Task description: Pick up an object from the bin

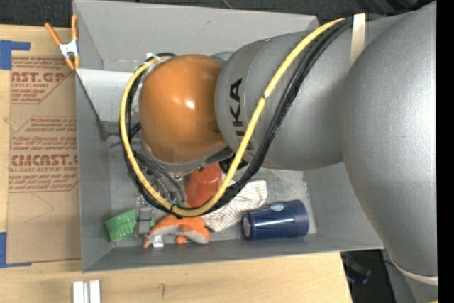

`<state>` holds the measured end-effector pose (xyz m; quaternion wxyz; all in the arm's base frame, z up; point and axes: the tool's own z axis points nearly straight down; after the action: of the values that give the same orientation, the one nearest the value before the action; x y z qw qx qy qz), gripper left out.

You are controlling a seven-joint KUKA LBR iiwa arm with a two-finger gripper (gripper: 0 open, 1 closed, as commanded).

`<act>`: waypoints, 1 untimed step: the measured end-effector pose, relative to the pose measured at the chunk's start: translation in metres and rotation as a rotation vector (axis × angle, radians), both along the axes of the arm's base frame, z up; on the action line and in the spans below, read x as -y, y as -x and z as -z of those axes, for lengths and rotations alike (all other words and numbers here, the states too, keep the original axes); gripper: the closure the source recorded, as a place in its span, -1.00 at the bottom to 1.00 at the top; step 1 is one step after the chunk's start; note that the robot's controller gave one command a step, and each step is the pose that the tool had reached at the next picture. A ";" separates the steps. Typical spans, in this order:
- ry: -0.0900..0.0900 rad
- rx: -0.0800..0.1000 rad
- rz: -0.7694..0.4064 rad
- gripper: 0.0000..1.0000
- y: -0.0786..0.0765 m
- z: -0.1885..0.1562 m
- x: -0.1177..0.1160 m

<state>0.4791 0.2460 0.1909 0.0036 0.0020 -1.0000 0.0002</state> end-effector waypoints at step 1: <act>-0.002 0.007 0.003 -1.00 -0.002 -0.004 0.001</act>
Offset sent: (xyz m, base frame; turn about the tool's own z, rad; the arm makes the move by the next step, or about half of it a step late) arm 0.0109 -0.0346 -0.1188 -0.2135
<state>0.4814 0.2448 0.1952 0.0000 0.0006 -1.0000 -0.0007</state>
